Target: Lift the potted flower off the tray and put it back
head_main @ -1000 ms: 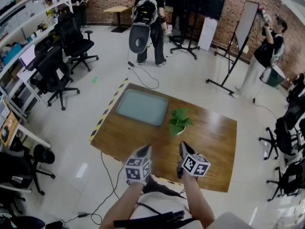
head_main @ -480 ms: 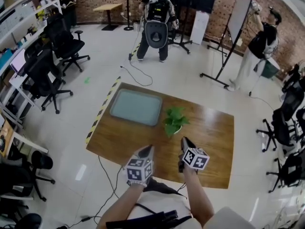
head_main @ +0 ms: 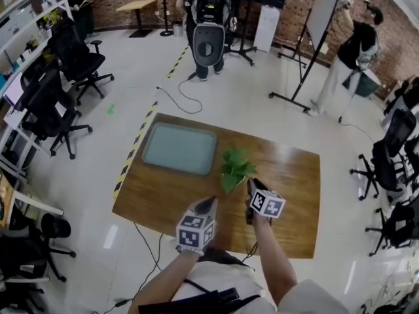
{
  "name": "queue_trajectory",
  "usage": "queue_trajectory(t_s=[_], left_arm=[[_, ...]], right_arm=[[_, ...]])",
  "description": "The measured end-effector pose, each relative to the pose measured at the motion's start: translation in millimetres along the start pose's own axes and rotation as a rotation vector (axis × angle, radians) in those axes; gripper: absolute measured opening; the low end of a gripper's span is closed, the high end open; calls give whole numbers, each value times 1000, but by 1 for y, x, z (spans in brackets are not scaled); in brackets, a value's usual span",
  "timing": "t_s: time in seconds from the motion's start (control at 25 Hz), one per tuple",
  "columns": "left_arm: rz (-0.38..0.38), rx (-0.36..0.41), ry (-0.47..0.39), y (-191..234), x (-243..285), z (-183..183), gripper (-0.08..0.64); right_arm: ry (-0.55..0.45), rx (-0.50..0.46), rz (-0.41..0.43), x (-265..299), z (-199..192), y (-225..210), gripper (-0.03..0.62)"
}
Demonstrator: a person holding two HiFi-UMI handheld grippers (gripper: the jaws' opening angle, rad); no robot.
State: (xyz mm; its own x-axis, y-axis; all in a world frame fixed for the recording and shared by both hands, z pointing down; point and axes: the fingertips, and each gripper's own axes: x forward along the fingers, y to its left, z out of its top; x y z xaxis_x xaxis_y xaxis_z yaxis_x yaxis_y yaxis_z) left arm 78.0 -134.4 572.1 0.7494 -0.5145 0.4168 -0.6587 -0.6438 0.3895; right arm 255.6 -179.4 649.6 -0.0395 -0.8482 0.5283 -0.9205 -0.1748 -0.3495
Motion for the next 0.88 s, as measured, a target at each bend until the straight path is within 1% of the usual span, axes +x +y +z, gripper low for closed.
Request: queue_trajectory(t_s=[0.32,0.56,0.88], left_arm=[[-2,-4,48,7,16,-8,-5],[17,-21,68,19,19,-12,-5],[34,-44,74,32,18,-16,-5]], right_arm=[[74,8,2,40,-12,-8,118],[83,47,15,56,-13,-12,107],[89,53,9,66,-15,-10,84]])
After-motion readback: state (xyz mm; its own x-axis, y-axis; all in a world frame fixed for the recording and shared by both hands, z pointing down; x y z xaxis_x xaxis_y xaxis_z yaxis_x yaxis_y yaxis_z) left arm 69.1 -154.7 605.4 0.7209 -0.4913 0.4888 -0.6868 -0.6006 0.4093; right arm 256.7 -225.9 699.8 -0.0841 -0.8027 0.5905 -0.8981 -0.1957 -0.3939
